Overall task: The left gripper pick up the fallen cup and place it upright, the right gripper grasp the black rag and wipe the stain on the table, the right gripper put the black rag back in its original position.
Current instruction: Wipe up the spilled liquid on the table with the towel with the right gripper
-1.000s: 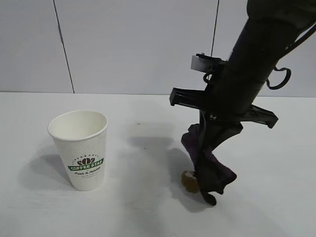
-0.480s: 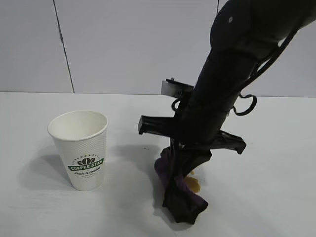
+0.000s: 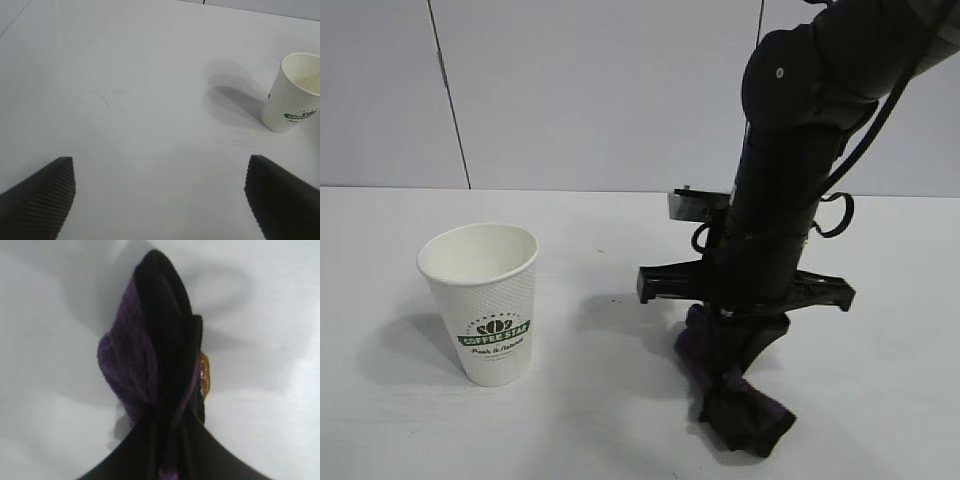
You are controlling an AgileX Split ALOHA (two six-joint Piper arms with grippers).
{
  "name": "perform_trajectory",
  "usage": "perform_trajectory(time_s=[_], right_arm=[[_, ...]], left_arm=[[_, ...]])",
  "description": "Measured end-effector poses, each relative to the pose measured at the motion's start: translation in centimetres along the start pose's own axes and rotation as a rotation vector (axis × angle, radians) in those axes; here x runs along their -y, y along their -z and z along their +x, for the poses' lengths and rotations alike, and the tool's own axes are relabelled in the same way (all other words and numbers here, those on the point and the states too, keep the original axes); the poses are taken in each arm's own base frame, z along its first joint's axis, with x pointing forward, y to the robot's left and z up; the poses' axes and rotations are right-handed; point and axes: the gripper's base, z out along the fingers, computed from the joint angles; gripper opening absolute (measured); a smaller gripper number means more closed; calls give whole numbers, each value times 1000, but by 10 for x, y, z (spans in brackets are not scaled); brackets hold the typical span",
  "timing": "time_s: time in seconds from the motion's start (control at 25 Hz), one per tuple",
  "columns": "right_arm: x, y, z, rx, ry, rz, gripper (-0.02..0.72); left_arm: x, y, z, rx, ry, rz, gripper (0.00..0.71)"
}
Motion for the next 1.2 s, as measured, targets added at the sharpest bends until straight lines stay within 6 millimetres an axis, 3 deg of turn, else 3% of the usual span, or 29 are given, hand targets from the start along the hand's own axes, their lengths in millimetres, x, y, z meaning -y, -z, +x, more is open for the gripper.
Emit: perform_trajectory(time_s=[0.2,0.52,0.64,0.8,1.08,1.2], right_arm=[[-5,0,0,0,-27,-39,32],[-59,5,8,49,-5,-260,33],[-68,6,10,54,13,-276,33],[-62,5,10,46,34,-232,33],[-22,3,6,-6,-20,-64,33],[-20,3,5,-5,-29,-58,38]], left_arm=[[0,0,0,0,0,0,664],[0,0,0,0,0,0,664],[0,0,0,0,0,0,664],[0,0,0,0,0,0,664],[0,0,0,0,0,0,664],[0,0,0,0,0,0,664]])
